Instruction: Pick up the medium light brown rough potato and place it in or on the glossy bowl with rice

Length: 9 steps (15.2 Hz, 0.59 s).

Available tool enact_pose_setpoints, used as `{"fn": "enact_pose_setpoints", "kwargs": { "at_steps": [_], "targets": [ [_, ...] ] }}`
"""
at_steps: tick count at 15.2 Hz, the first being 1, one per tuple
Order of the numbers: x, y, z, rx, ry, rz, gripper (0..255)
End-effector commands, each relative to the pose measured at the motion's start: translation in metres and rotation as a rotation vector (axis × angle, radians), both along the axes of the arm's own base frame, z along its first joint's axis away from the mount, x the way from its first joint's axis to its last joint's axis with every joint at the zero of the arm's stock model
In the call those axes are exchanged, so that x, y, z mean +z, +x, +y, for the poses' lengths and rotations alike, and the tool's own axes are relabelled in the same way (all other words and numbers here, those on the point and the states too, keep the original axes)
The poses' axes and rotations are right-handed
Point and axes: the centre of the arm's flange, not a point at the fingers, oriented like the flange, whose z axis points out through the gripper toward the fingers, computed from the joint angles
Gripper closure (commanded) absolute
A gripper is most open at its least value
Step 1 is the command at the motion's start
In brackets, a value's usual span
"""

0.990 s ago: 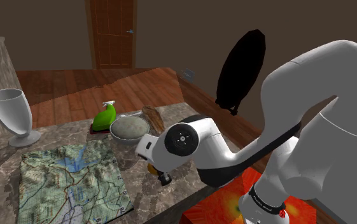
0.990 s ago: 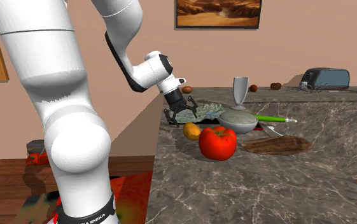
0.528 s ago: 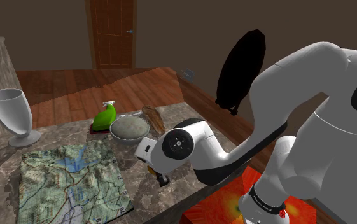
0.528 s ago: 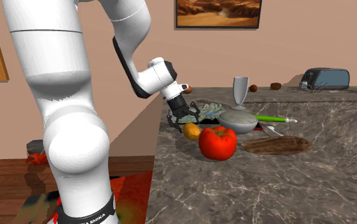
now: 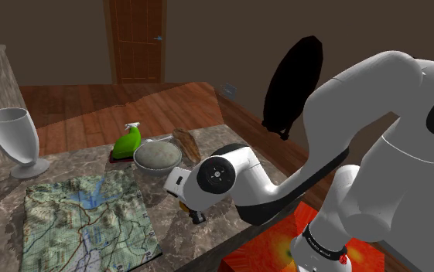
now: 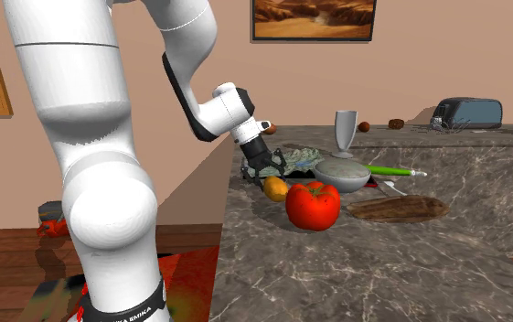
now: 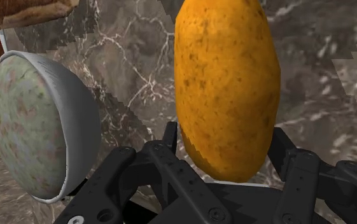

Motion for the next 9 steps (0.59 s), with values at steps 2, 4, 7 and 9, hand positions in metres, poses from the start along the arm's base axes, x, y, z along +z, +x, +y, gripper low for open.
{"fn": "enact_pose_setpoints", "kwargs": {
  "at_steps": [2,4,7,9],
  "targets": [
    [0.000,0.000,0.000,0.000,0.000,0.000,255],
    [0.000,0.000,0.000,0.000,0.000,0.000,255],
    [0.000,0.000,0.000,0.000,0.000,0.000,255],
    [0.011,0.000,0.000,0.000,0.000,0.000,255]
  ]
}}
